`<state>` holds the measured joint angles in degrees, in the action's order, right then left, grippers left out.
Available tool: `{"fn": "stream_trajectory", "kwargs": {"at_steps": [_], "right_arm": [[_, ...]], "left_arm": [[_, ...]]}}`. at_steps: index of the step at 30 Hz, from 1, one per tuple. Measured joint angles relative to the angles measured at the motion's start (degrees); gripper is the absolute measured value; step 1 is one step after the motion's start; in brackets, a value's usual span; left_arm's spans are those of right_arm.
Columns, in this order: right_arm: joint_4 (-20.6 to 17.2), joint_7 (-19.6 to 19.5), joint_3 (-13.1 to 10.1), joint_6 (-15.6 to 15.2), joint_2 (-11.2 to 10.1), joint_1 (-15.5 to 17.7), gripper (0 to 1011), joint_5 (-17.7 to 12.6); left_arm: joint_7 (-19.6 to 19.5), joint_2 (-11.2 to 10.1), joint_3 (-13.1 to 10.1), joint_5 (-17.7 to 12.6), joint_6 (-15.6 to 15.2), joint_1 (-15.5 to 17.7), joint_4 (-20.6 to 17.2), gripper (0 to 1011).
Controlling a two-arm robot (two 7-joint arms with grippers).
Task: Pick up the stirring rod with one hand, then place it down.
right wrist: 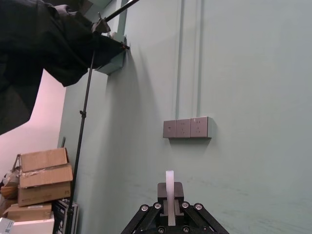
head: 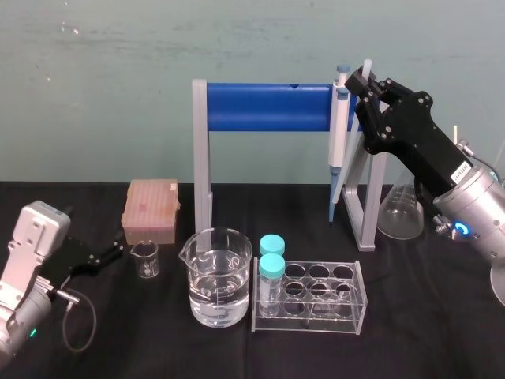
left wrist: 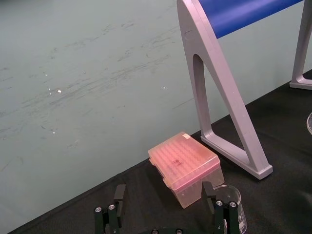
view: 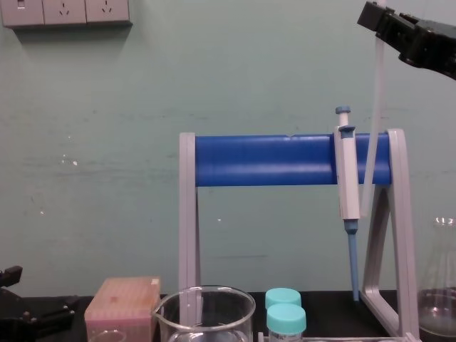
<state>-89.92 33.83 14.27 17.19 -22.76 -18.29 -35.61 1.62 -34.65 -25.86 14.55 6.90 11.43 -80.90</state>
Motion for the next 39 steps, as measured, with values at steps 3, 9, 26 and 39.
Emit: {"fn": "stream_trajectory", "kwargs": {"at_steps": [3, 9, 26, 39], "right_arm": [[0.0, 0.0, 0.0, 0.0, 0.0, 0.0, 67, 0.0], [0.0, 0.0, 0.0, -0.2, 0.0, -0.2, 67, 0.0], [0.6, -0.2, 0.2, -0.1, 0.2, -0.5, 67, 0.1], [2.4, 0.2, 0.8, -0.8, 0.1, -0.7, 67, 0.1]], "left_arm": [[0.0, 0.0, 0.0, 0.0, 0.0, 0.0, 0.0, 1000], [0.0, 0.0, 0.0, 0.0, 0.0, 0.0, 0.0, 1000], [0.0, 0.0, 0.0, 0.0, 0.0, 0.0, 0.0, 1000], [0.0, 0.0, 0.0, 0.0, 0.0, 0.0, 0.0, 1000]]}}
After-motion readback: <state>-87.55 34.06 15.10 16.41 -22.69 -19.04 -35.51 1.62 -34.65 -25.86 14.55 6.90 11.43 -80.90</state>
